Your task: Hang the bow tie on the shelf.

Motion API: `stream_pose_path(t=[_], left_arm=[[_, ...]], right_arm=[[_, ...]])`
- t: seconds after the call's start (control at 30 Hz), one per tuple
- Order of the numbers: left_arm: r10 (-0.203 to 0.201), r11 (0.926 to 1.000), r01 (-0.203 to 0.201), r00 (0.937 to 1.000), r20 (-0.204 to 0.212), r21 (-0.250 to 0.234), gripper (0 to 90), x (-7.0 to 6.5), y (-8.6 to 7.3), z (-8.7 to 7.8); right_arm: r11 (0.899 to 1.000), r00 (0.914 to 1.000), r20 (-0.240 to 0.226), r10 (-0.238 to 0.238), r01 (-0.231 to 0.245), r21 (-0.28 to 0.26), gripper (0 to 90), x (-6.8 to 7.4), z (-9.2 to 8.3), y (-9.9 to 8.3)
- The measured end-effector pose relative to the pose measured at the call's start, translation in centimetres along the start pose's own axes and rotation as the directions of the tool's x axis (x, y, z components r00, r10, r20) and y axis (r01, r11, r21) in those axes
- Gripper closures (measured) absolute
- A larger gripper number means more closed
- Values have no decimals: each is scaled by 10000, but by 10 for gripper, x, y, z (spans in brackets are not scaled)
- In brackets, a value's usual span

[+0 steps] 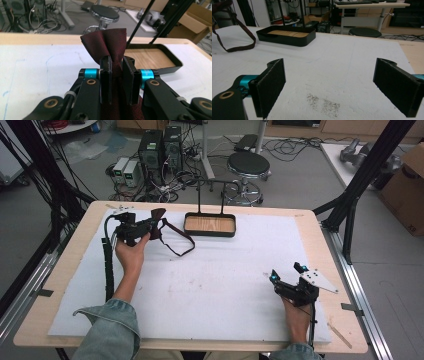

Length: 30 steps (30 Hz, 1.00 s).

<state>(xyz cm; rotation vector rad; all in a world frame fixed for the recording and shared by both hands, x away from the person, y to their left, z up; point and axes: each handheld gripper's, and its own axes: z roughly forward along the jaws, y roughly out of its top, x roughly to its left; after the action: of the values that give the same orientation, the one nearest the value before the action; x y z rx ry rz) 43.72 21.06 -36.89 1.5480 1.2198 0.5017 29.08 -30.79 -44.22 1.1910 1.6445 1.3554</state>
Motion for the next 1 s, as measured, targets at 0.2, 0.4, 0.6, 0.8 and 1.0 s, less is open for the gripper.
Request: stream_pose_path(t=[0.2,0.4,0.6,0.8,1.0], left_arm=[[151,9996,-140,9990,419,-243,776,-7,13,-9],[589,9962,-517,9926,1059,-694,776,-26,32,-16],[835,9917,-678,9857,1464,-1088,776,-41,47,-13],[1068,9889,-878,9809,1627,-1197,776,-52,59,-4],[1094,9871,-872,9798,1677,-1344,776,-57,68,3]], right_arm=[[10000,10000,17,-4,4,2,100,0,0,0],[10000,10000,10,1,-1,-2,99,-1,0,0],[10000,10000,5,15,-15,-18,100,-1,0,0],[10000,10000,-23,49,-49,0,99,-1,0,0],[9999,9999,-47,119,-119,21,99,-1,0,0]])
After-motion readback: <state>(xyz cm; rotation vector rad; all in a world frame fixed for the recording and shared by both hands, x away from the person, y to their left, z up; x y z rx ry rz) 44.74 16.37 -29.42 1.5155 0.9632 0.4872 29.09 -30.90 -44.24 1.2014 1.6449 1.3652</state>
